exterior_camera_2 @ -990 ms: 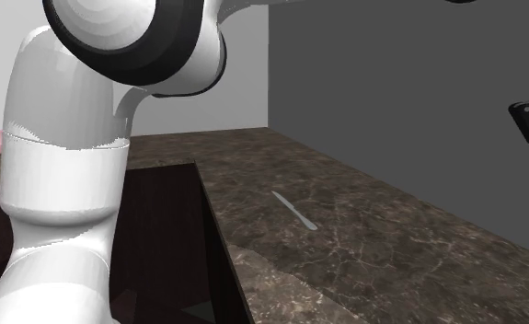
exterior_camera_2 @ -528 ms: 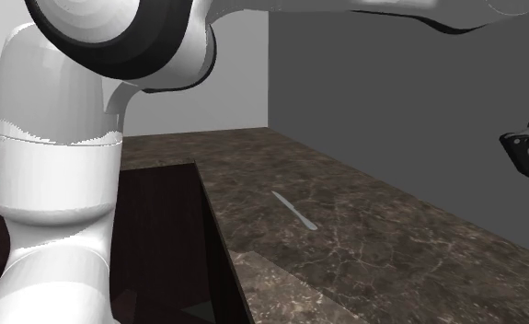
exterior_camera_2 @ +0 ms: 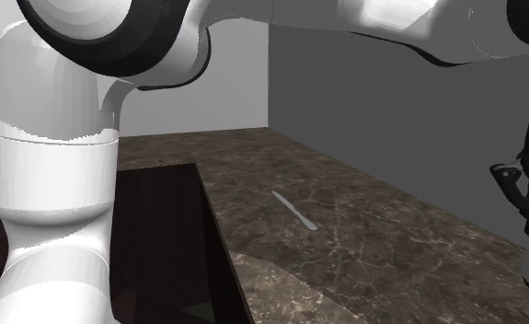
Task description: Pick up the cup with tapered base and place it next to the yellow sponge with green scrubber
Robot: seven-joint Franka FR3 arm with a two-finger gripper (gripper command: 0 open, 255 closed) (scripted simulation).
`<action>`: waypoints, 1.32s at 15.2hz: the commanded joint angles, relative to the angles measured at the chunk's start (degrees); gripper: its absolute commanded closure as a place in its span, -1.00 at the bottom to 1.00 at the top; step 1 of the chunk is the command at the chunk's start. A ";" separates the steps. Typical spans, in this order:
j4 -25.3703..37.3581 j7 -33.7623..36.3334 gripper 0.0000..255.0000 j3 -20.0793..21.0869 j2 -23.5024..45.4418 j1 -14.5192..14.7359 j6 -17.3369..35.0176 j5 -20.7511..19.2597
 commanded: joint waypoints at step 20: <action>-7.80 0.07 -1.00 0.24 0.10 0.39 7.93 0.12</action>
